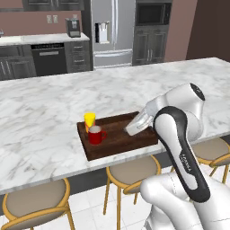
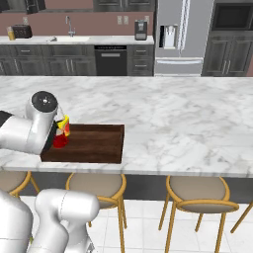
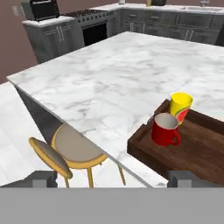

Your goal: There is a tray on the dining counter. Grab the cup, mug, and pitcher and place them on the tray. The pitcher may be placed next to the tray if it cannot fit the tray.

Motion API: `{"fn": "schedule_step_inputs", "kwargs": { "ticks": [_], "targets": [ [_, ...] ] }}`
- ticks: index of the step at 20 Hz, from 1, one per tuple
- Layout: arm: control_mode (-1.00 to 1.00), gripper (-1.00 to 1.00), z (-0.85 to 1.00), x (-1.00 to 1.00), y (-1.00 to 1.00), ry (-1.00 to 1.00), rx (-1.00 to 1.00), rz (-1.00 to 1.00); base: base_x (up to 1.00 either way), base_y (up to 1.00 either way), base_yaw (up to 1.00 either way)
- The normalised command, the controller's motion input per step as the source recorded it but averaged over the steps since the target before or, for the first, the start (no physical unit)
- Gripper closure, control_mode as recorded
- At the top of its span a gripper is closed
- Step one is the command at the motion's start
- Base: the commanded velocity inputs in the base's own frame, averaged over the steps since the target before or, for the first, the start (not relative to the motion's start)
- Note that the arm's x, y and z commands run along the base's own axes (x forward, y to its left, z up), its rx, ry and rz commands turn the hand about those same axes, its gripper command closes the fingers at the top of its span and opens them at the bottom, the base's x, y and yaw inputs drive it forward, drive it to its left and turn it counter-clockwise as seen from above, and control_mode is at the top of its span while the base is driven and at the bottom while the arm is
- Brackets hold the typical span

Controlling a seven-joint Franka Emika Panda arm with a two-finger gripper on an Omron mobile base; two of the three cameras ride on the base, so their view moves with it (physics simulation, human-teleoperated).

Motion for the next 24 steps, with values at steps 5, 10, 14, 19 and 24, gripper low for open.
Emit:
{"fn": "schedule_step_inputs", "kwargs": {
  "ticks": [5,10,14,19,24],
  "targets": [
    [-1.00,-1.00,0.18,-0.48,-0.24,0.25,-0.05,-0.32,0.00,0.00,0.00],
    [-1.00,-1.00,0.04,-0.38,-0.31,0.31,-0.01,-0.26,0.00,0.00,0.00],
    [-1.00,-1.00,0.00,-0.64,-0.26,0.26,0.00,-0.17,0.00,0.00,0.00],
    [-1.00,-1.00,0.00,-0.71,-0.03,0.18,0.00,-0.17,0.00,0.00,0.00],
    [1.00,-1.00,0.00,-0.27,0.00,0.03,-0.01,-0.10,-0.40,0.02,-0.11]
  ]
}}
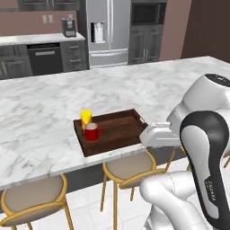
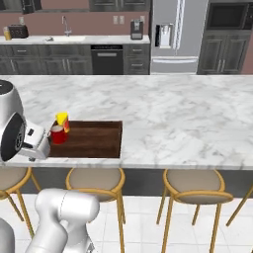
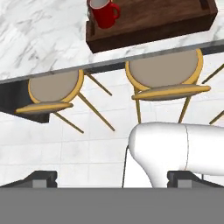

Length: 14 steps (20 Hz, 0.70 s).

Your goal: There is a tray on the dining counter. Grab the cup, mug, and pitcher and place them on the tray. The pitcher may be placed next to the tray if it cannot fit the tray.

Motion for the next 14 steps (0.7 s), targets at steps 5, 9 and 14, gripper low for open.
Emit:
{"fn": "schedule_step_inputs", "kwargs": {
  "ticks": [5,9,14],
  "targets": [
    [1.00,-1.00,0.00,0.00,0.00,0.00,0.00,0.00,-0.78,0.70,-0.12],
    [1.00,-1.00,0.00,0.00,0.00,0.00,0.00,0.00,-0.56,1.00,-0.08],
    [1.00,-1.00,0.00,0.00,0.00,0.00,0.00,0.00,-0.18,1.00,-0.02]
  ]
}}
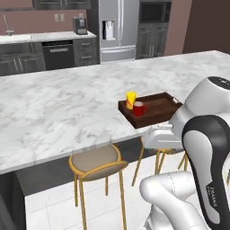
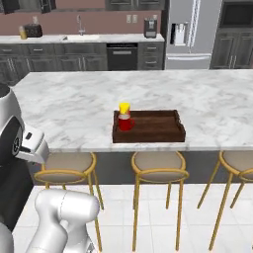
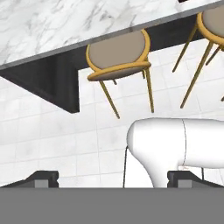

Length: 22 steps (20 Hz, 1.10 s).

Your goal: There is a tray on the dining counter. Grab the cup, mug, and pitcher and place them on the tray. The pitcher may be placed next to the tray if it cannot fit the tray.

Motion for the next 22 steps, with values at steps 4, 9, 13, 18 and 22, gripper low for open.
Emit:
{"fn": "schedule_step_inputs", "kwargs": {
  "ticks": [4,9,13,18,22],
  "targets": [
    [1.00,-1.00,0.00,0.00,0.00,0.00,0.00,0.00,-0.05,1.00,-0.01],
    [1.00,-1.00,0.00,0.00,0.00,0.00,0.00,0.00,0.00,1.00,-0.01],
    [1.00,-1.00,0.00,0.00,0.00,0.00,0.00,0.00,0.00,1.00,-0.02],
    [1.00,-1.00,0.00,0.00,0.00,0.00,0.00,0.00,0.00,1.00,-0.02],
    [1.00,-1.00,0.00,0.00,0.00,0.00,0.00,0.00,0.00,1.00,-0.03]
  ]
}}
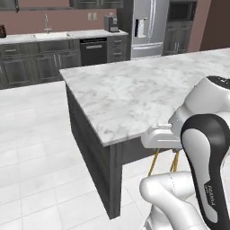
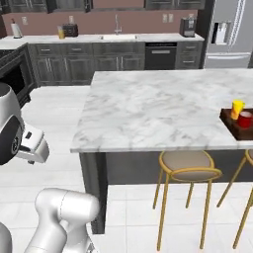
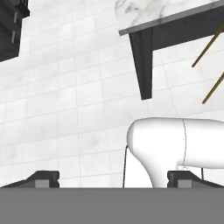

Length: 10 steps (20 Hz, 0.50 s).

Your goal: There is a tray on the dining counter. Grab the cup, mug, and pitcher and place them on the tray. The pitcher may be placed next to the tray if it cannot fit the tray.

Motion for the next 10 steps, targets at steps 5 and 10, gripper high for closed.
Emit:
{"fn": "schedule_step_inputs", "kwargs": {
  "ticks": [5,10],
  "targets": [
    [1.00,-1.00,0.00,0.00,0.00,0.00,0.00,0.00,0.10,1.00,-0.04],
    [1.00,-1.00,0.00,0.00,0.00,0.00,0.00,0.00,0.47,1.00,-0.06]
  ]
}}
